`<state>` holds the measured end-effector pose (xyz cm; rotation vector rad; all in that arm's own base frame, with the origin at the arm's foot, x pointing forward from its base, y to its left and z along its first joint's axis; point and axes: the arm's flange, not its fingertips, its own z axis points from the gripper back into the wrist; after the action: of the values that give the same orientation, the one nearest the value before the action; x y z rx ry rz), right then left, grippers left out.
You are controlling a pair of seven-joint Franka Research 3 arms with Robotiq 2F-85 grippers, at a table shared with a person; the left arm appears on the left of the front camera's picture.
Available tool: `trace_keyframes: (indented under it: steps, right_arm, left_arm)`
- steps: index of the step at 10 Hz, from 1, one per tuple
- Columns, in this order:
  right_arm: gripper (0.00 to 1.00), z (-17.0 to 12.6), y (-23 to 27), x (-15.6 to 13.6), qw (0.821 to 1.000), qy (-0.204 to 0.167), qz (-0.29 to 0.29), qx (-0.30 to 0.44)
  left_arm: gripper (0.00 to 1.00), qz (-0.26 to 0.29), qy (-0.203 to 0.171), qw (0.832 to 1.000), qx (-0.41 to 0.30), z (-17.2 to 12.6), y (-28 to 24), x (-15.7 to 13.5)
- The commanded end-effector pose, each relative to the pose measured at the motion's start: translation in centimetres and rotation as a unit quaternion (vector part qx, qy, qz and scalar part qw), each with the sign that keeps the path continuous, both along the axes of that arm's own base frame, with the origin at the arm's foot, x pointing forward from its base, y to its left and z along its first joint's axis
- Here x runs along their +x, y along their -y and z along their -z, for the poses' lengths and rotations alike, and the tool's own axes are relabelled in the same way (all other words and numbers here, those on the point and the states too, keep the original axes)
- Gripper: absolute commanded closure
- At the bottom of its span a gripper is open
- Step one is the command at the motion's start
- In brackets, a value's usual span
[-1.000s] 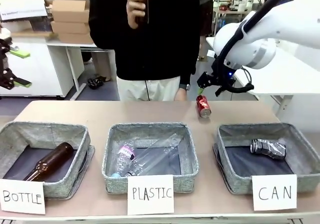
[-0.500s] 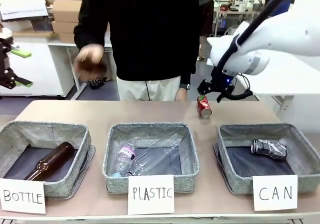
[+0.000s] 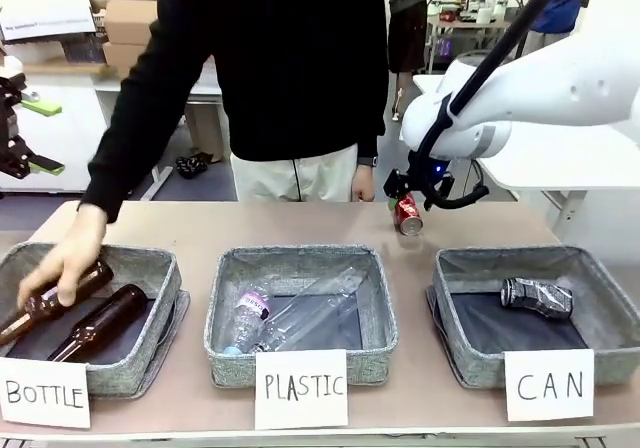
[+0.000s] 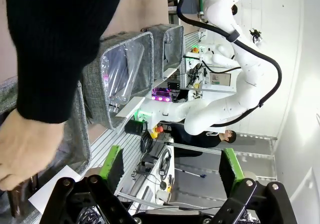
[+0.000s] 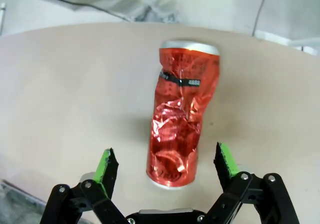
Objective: Sort the can waste into the basket.
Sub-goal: Pick up the can waste from the table and place it in the right Fabric basket.
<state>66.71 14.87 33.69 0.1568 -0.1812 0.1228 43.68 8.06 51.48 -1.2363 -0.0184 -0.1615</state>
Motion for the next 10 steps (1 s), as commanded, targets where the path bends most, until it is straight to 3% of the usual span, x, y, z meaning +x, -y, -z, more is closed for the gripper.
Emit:
trace_keyframes:
  steps: [1, 2, 3, 4, 6, 9, 10]
  right_arm:
    - [0.0, 0.5, -0.8, 1.6, 0.999, -0.009, 0.016, -0.035]
    - [0.0, 1.1, -1.0, 1.8, 0.999, -0.014, 0.023, -0.046]
    - [0.19, 1.3, -1.0, 1.8, 0.998, -0.008, 0.02, -0.055]
    - [0.59, 1.4, -1.2, 1.7, 0.998, -0.013, 0.022, -0.06]
    - [1.0, 1.8, -1.2, 1.6, 0.996, -0.015, 0.03, -0.077]
    - [0.96, 2.2, -1.1, 1.5, 0.996, -0.019, 0.031, -0.079]
    - [1.0, 2.2, -1.0, 1.5, 0.996, -0.025, 0.033, -0.077]
  left_arm:
    - [0.0, -0.001, -0.003, 1.0, 0.005, -0.3, 0.0, -0.2]
    - [0.0, -0.001, -0.003, 1.0, 0.005, -0.3, 0.0, -0.2]
    - [0.0, -0.001, -0.003, 1.0, 0.005, -0.3, 0.0, -0.2]
    - [0.0, -0.001, -0.003, 1.0, 0.005, -0.3, 0.0, -0.2]
    - [0.0, -0.001, -0.003, 1.0, 0.005, -0.3, 0.0, -0.2]
    - [0.0, -0.001, -0.003, 1.0, 0.005, -0.3, 0.0, -0.2]
    - [0.0, -0.001, -0.003, 1.0, 0.005, -0.3, 0.0, -0.2]
